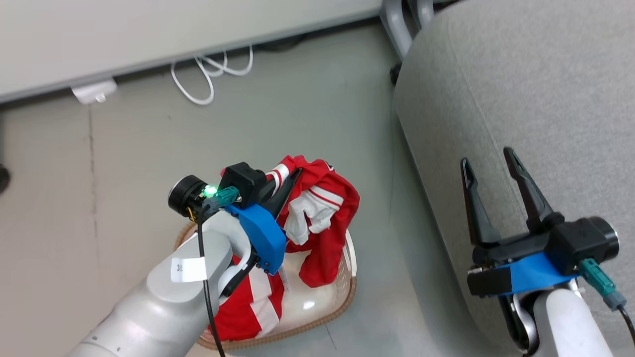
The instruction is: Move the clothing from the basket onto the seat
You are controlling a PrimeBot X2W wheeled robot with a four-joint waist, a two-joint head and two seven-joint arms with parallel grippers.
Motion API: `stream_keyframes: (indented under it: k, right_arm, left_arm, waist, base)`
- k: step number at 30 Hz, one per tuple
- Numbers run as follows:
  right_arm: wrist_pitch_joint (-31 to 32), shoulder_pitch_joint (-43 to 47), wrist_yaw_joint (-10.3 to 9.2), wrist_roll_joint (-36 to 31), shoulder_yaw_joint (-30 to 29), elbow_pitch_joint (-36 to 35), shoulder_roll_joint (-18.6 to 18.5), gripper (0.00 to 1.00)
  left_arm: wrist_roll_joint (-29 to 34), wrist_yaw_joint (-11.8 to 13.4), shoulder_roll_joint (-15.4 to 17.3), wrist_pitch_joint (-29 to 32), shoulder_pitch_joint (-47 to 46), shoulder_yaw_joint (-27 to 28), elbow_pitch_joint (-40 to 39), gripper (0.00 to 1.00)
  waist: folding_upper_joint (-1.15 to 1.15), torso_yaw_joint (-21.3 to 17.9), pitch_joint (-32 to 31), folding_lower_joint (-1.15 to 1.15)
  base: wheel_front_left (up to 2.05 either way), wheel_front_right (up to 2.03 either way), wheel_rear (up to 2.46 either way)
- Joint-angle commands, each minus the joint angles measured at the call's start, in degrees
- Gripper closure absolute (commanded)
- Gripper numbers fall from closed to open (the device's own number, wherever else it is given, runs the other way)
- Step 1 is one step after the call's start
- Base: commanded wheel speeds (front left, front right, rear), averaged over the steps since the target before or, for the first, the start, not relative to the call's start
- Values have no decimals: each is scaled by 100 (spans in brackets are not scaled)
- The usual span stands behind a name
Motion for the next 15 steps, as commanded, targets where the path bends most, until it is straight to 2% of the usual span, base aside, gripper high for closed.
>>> stream_keyframes:
  k: [1,8,15]
  right_arm:
    - [-20,174,1,-33,-21,39,-11,0]
    - [-20,598,1,-47,-78,124,-11,0]
    - [-20,923,1,-39,-103,152,-11,0]
  left_arm:
    - [133,12,39,-27,140,197,-151,100]
    - [593,48,52,-27,520,857,-717,100]
    - [877,69,51,-28,800,1224,-1106,100]
  waist:
    - [-1,125,-476,2]
    - [-1,236,-1094,2]
    - [-1,352,-1500,2]
  base:
    - [0,0,0]
    - [0,0,0]
    - [0,0,0]
